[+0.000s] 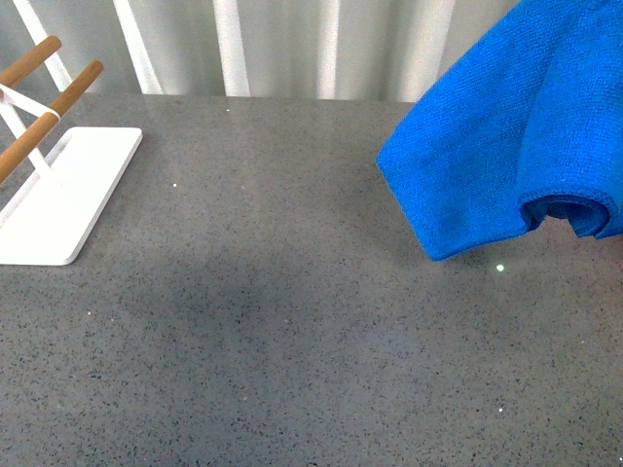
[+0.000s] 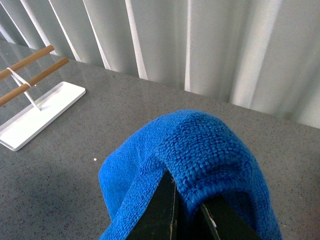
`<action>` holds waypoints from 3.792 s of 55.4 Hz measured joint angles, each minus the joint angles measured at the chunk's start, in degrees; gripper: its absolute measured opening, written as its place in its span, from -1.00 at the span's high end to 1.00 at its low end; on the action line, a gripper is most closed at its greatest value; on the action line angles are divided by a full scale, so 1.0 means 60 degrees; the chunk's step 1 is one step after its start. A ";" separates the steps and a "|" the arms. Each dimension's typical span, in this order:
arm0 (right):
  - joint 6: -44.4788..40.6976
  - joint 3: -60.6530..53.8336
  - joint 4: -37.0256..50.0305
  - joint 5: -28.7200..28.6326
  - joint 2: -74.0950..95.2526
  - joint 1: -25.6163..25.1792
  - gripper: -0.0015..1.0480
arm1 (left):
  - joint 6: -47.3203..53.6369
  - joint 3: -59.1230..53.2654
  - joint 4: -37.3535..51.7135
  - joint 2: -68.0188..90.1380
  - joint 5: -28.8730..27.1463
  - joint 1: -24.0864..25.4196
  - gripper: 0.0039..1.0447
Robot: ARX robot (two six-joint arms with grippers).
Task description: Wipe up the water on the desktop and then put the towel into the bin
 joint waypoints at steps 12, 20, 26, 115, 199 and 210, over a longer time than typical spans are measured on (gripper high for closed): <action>-0.0189 -0.0182 0.0000 0.0007 -0.0058 0.0047 0.94 | -0.0004 -0.0004 -0.1177 -0.1268 -0.0029 -0.0117 0.94; -0.0244 -0.0193 0.0000 -0.0004 -0.0062 0.0066 0.94 | 0.0000 -0.0004 -0.1829 -0.1982 -0.0029 -0.0117 0.94; -0.0240 -0.0193 0.0004 -0.0011 -0.0069 0.0066 0.94 | -0.0004 -0.0004 -0.2299 -0.2452 -0.0033 -0.0117 0.94; -0.2823 0.1814 -0.2936 0.0565 0.5887 -0.1075 0.94 | -0.0004 -0.0004 -0.5697 -0.5796 -0.0033 -0.0117 -0.87; -0.4648 0.3785 -0.3490 0.0703 0.6626 0.2634 0.94 | -0.0004 -0.0004 -0.5697 -0.5796 -0.0033 -0.0117 -0.87; -0.6051 0.2674 -0.4404 0.0667 0.4870 0.0812 0.94 | -0.0004 -0.0004 -0.5697 -0.5796 -0.0033 -0.0117 -0.87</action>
